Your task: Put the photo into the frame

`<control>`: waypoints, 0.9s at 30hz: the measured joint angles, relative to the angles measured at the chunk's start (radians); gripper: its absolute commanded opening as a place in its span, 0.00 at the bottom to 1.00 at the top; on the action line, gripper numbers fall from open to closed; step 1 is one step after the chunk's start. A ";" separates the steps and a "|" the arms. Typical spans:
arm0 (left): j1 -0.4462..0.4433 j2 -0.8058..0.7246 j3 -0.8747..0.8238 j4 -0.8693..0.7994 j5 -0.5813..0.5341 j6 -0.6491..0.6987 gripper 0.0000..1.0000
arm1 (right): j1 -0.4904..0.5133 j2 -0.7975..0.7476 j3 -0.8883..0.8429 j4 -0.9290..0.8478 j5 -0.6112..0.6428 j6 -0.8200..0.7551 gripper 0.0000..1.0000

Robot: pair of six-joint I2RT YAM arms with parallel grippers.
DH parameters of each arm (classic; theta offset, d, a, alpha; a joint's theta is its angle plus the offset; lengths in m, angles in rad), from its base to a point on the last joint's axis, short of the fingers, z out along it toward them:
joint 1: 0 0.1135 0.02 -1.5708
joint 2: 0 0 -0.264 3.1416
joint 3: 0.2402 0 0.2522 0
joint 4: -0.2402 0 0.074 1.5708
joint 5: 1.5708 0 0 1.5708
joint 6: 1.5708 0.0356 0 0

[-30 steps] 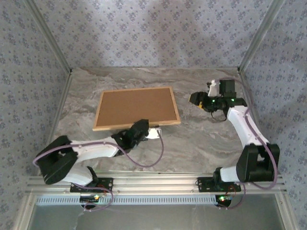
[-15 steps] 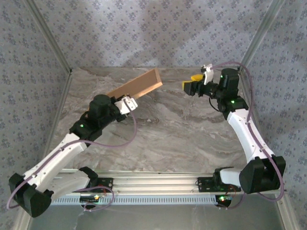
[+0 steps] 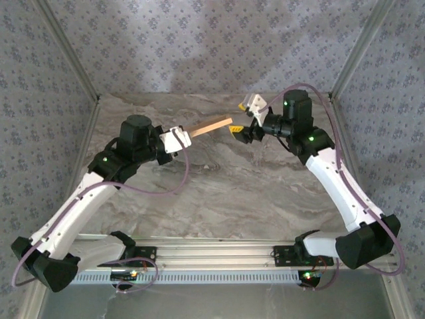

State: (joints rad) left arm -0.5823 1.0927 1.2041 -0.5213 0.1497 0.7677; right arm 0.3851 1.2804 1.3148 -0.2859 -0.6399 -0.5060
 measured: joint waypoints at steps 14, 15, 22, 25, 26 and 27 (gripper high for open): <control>0.000 0.055 0.062 -0.136 0.021 0.093 0.00 | 0.093 0.012 0.032 -0.195 0.081 -0.241 0.73; 0.000 0.057 0.062 -0.134 0.018 0.092 0.00 | 0.096 0.012 0.032 -0.200 0.083 -0.242 0.73; 0.020 0.076 0.103 -0.091 -0.035 -0.011 0.00 | 0.085 -0.040 -0.027 -0.095 0.144 -0.098 0.73; 0.026 0.102 0.182 -0.082 -0.079 -0.109 0.00 | 0.035 -0.077 -0.028 -0.027 0.201 0.058 0.68; 0.027 0.109 0.208 -0.082 -0.095 -0.144 0.00 | 0.017 -0.088 -0.027 -0.011 0.217 0.097 0.67; 0.027 0.117 0.237 -0.081 -0.112 -0.188 0.00 | -0.006 -0.101 -0.027 0.007 0.238 0.150 0.67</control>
State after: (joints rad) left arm -0.5556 1.2098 1.4414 -0.6022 0.0376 0.5800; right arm 0.3790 1.1797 1.2873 -0.2790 -0.4023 -0.3565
